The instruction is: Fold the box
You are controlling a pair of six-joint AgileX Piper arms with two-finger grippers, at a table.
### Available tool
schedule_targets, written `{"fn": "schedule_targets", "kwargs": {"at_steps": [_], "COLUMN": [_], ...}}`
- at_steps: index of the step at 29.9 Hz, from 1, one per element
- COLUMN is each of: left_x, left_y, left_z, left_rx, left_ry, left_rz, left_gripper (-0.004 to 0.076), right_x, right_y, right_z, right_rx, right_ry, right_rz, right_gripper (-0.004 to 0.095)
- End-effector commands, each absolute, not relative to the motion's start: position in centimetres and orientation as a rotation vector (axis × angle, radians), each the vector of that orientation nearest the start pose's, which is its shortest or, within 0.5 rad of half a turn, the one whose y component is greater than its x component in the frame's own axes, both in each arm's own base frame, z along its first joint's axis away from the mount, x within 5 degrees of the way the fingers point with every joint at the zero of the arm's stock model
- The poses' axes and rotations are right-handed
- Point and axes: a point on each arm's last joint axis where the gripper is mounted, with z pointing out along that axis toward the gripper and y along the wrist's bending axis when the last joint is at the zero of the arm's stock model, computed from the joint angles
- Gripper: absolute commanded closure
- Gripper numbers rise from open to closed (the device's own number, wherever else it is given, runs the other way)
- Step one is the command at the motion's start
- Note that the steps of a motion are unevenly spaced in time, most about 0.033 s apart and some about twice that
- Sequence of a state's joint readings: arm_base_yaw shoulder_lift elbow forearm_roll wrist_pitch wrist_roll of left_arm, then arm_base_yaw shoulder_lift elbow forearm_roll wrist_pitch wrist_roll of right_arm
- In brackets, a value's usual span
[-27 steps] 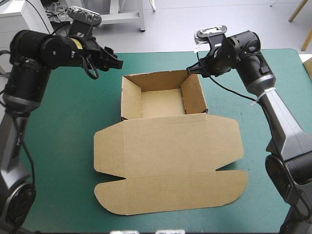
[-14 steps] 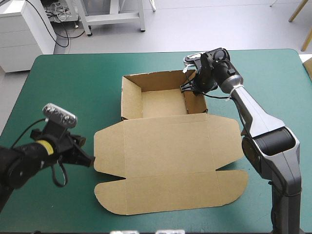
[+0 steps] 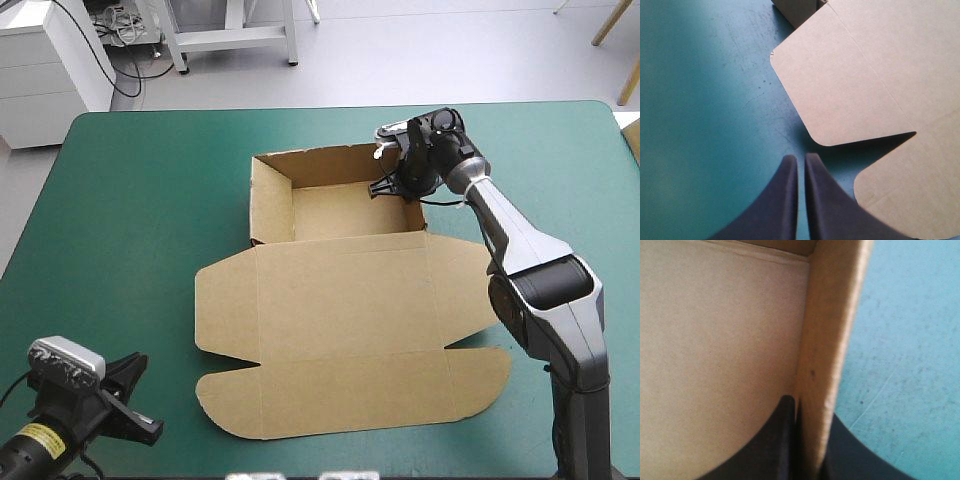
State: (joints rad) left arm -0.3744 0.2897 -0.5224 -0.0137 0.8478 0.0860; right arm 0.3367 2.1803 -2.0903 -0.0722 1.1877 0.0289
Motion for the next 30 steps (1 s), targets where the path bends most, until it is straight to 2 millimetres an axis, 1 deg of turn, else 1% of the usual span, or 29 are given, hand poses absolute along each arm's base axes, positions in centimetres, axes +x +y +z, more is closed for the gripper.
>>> {"fn": "schedule_targets", "kwargs": {"at_steps": [1, 4, 7, 9, 12, 14, 17, 18, 20, 21, 23, 26, 27, 30], "left_x": [3.9, 3.6, 3.6, 3.6, 3.6, 3.6, 3.6, 3.6, 3.6, 3.6, 3.6, 3.6, 3.6, 3.6], "left_y": [-1.9, -1.8, -1.8, -1.8, -1.8, -1.8, -1.8, -1.8, -1.8, -1.8, -1.8, -1.8, -1.8, -1.8], "left_z": [29.9, 29.2, 29.2, 29.2, 29.2, 29.2, 29.2, 29.2, 29.2, 29.2, 29.2, 29.2, 29.2, 29.2], "left_rx": [0.434, 0.427, 0.416, 0.416, 0.415, 0.415, 0.415, 0.415, 0.415, 0.415, 0.415, 0.415, 0.415, 0.415], "left_ry": [1.941, 1.930, 1.918, 1.918, 1.918, 1.918, 1.918, 1.918, 1.918, 1.918, 1.918, 1.918, 1.918, 1.918], "left_rz": [-0.253, -0.265, -0.271, -0.271, -0.272, -0.272, -0.272, -0.272, -0.272, -0.272, -0.272, -0.272, -0.272, -0.272], "left_gripper": [0.0702, 0.0702, 0.0702, 0.0702, 0.0702, 0.0702, 0.0702, 0.0702, 0.0702, 0.0702, 0.0702, 0.0702, 0.0702, 0.0702], "right_x": [44.8, 44.8, 45.2, 45.5, 46.2, 46.6, 47.0, 47.1, 46.9, 46.8, 46.3, 45.0, 44.5, 42.9], "right_y": [14.5, 14.3, 13.2, 12.0, 9.1, 6.5, 1.8, 0.4, -3.2, -4.7, -8.4, -13.7, -15.3, -19.3], "right_z": [30.7, 30.7, 30.7, 30.7, 30.7, 30.7, 30.7, 30.7, 30.7, 30.7, 30.7, 30.7, 30.7, 30.7], "right_rx": [-0.444, -0.442, -0.408, -0.372, -0.308, -0.244, -0.141, -0.104, -0.002, 0.036, 0.132, 0.251, 0.293, 0.414], "right_ry": [2.610, 2.609, 2.615, 2.622, 2.632, 2.639, 2.650, 2.652, 2.657, 2.658, 2.659, 2.658, 2.656, 2.646], "right_rz": [-0.018, -0.028, -0.031, -0.032, -0.052, -0.074, -0.115, -0.125, -0.150, -0.161, -0.190, -0.236, -0.249, -0.278], "right_gripper": [0.0930, 0.0930, 0.0930, 0.0929, 0.0930, 0.0930, 0.0930, 0.0930, 0.0930, 0.0930, 0.0930, 0.0930, 0.0930, 0.0929]}}
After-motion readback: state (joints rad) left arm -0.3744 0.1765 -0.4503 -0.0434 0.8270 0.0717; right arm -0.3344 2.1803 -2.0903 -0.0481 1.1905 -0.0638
